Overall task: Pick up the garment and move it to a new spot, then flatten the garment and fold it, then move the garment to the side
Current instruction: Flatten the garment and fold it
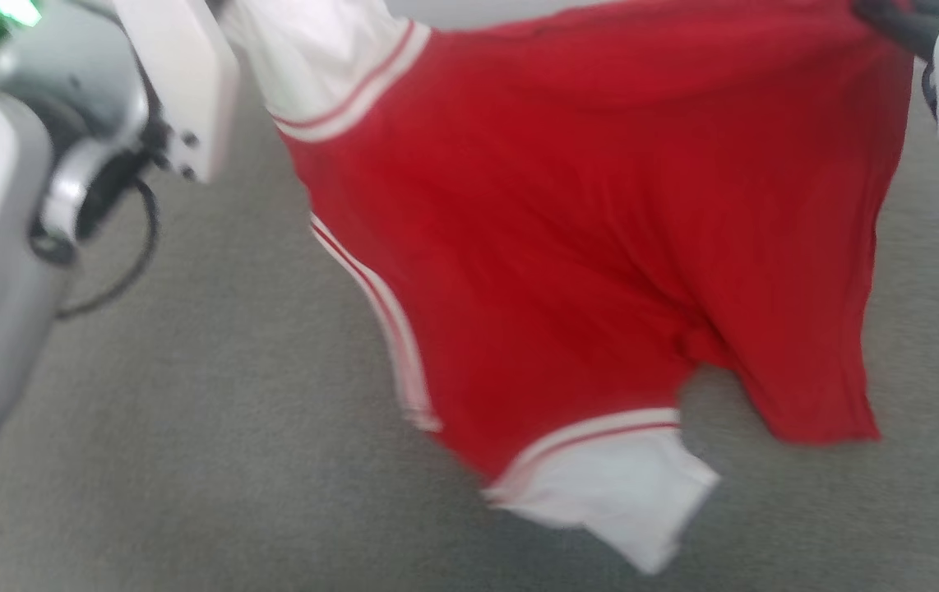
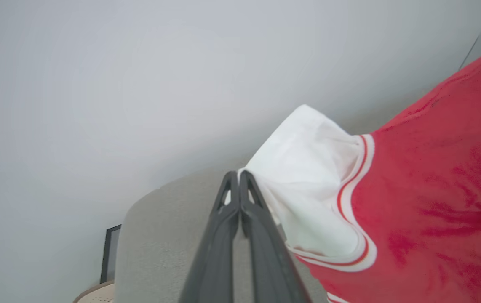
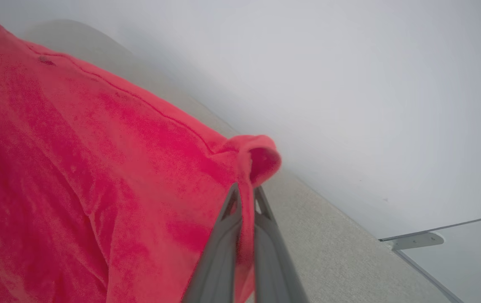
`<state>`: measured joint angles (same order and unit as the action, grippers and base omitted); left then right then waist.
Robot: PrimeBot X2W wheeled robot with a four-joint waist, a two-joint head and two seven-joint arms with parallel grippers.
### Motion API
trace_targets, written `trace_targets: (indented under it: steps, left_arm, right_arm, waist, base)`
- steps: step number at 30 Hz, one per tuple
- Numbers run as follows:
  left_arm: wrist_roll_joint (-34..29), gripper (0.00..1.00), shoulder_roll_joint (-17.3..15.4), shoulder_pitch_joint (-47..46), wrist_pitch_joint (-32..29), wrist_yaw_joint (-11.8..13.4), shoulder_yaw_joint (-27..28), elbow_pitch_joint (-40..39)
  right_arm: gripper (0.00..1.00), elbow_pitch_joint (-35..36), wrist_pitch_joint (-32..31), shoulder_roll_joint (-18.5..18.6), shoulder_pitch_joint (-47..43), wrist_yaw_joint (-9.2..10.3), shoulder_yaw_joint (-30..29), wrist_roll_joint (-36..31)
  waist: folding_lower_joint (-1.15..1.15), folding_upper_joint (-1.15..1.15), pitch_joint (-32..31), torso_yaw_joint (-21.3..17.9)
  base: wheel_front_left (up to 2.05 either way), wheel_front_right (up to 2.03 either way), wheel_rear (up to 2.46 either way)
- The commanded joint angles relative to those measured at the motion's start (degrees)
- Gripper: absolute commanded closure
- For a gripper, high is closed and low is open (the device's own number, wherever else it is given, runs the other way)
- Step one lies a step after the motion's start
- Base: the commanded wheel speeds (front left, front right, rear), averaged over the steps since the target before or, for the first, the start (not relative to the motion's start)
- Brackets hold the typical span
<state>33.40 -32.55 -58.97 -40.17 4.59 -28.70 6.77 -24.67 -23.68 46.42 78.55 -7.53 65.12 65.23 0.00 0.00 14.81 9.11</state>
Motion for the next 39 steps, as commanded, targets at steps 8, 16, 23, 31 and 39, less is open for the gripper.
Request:
trace_targets:
  steps: [8, 16, 23, 31, 39]
  left_arm:
    - [-4.33, 1.00, 0.39, -11.39, 4.49, -1.85, 0.45, 10.79]
    - [-11.74, 1.00, 4.62, -25.64, 20.21, 0.52, 0.49, 22.05]
    - [-17.88, 1.00, 7.99, -38.48, 36.64, 5.88, 1.06, 30.09]
    - [-17.72, 1.00, 11.83, -43.69, 51.20, 4.71, 1.02, 36.95]
    - [-13.14, 1.00, 14.15, -32.20, 49.86, -5.96, -1.89, 44.31]
  right_arm:
    - [1.00, -6.20, 6.10, -3.58, 3.45, 0.09, -2.79, -3.24]
    - [1.00, -18.23, 18.39, -10.43, 9.96, 0.09, -6.02, -10.29]
    - [1.00, -32.56, 36.45, -16.14, 19.05, 0.09, -9.76, -21.46]
    - [1.00, -35.48, 38.83, -18.21, 20.13, 0.08, -14.68, -31.42]
    - [1.00, -33.66, 36.72, -17.65, 7.86, 0.09, -10.10, -28.03]
  waist:
    - [0.00, 0.00, -2.58, -5.87]
    - [0.00, 0.00, 5.47, -8.18]
    - [0.00, 0.00, 12.55, -8.34]
    - [0.00, 0.00, 15.65, -6.17]
    - [0.00, 0.00, 11.98, -3.12]
  base:
    - [0.00, 0.00, 0.00]
    - [0.00, 0.00, 0.00]
    - [0.00, 0.00, 0.00]
    - [0.00, 0.00, 0.00]
    - [0.00, 0.00, 0.00]
